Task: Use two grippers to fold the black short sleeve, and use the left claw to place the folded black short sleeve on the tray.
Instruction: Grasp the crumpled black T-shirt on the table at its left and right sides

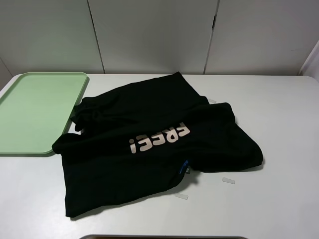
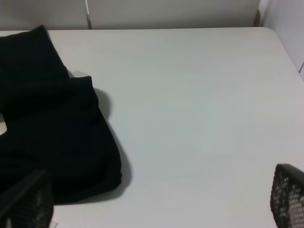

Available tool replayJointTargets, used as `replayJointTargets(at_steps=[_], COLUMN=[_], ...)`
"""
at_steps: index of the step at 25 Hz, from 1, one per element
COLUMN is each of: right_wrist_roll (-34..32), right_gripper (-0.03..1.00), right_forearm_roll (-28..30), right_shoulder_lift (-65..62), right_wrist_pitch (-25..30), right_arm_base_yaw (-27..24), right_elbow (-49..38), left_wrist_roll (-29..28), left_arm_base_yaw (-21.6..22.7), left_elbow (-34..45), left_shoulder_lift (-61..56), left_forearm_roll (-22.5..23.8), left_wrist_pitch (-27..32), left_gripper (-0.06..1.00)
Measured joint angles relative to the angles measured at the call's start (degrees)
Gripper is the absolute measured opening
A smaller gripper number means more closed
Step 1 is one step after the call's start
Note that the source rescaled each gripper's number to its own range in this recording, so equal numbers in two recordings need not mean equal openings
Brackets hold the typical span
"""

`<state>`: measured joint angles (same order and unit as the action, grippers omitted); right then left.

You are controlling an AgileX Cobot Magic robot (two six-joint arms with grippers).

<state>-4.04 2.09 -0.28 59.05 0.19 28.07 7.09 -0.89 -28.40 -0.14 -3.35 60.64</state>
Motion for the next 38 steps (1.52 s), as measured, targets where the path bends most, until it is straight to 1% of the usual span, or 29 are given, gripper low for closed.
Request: replayJointTargets(at_steps=[38], right_wrist_roll=[0.0], right_gripper=[1.0], right_forearm_roll=[-0.4], right_shoulder_lift=[0.0], right_wrist_pitch=[0.0], right_arm_base_yaw=[0.0], right_elbow=[0.0], left_wrist_roll=[0.0], left_arm_base_yaw=[0.0], left_elbow=[0.0], left_shoulder_lift=[0.0], left_forearm_roll=[-0.1], left_wrist_pitch=[0.1], left_gripper=[1.0])
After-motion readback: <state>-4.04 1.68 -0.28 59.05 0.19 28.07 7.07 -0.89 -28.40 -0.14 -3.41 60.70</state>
